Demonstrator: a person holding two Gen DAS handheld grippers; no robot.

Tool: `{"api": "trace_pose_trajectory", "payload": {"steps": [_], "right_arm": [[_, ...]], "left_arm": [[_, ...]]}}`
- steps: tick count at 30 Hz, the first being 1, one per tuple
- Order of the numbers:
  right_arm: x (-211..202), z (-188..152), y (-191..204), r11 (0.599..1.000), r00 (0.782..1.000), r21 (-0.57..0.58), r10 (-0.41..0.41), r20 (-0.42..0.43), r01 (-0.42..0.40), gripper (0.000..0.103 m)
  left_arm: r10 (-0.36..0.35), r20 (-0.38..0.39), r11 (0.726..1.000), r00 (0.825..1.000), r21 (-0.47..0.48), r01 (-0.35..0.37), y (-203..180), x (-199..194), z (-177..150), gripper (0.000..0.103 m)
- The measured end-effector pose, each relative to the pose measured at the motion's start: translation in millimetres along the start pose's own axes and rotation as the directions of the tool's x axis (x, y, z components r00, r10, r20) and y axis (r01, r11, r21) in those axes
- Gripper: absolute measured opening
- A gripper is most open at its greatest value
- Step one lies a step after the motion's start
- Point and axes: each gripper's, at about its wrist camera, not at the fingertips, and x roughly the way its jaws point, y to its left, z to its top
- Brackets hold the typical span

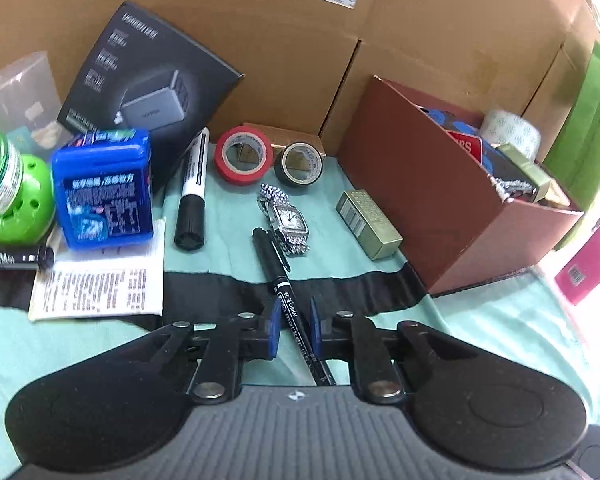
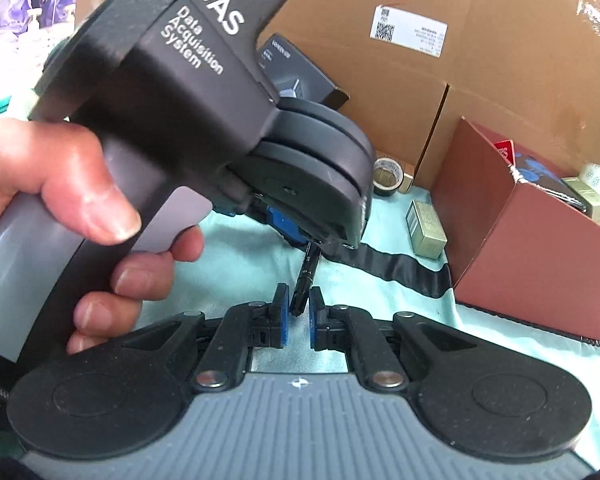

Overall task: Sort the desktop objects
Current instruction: 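Carry the marker pen into the maroon box and open the left tool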

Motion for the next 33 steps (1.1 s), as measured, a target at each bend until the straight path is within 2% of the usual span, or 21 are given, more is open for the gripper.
{"api": "trace_pose_trajectory", "payload": {"steps": [7,12,16,19,25,33], "right_arm": [[-22,-5,2,0.999,0.999,0.031,0.015,0.042,-0.016,0.007],[-48,-3,-1,0.999,0.994,0.043,-0.008,0.107,0.003,0.007],[-75,6,-13,0.997,0.979,0.059,-0.051,0.197,0.04,0.007],[-92,13,-27,0.994,0.962,0.086,-0.092,0.258,0.072,0.007],[-106,22,-63,0.973,0.918,0.143,-0.218,0.331,0.18,0.007],[-92,20,-118,0.948,0.899,0.212,-0.298,0.321,0.239,0.007]], "left_arm": [[-0.018,0.019,1.0,1.0,-0.023,0.018,-7,-20,-4,0.014],[-0.046,0.088,0.999,0.995,0.01,0.046,-29,-48,7,0.014],[-0.088,0.163,0.995,0.983,0.063,0.079,-56,-70,23,0.014],[-0.125,0.185,0.989,0.975,0.104,0.107,-80,-74,36,0.013],[-0.198,0.182,0.97,0.963,0.18,0.165,-126,-56,60,0.012],[-0.246,0.133,0.954,0.96,0.206,0.216,-168,-8,87,0.012]]}}
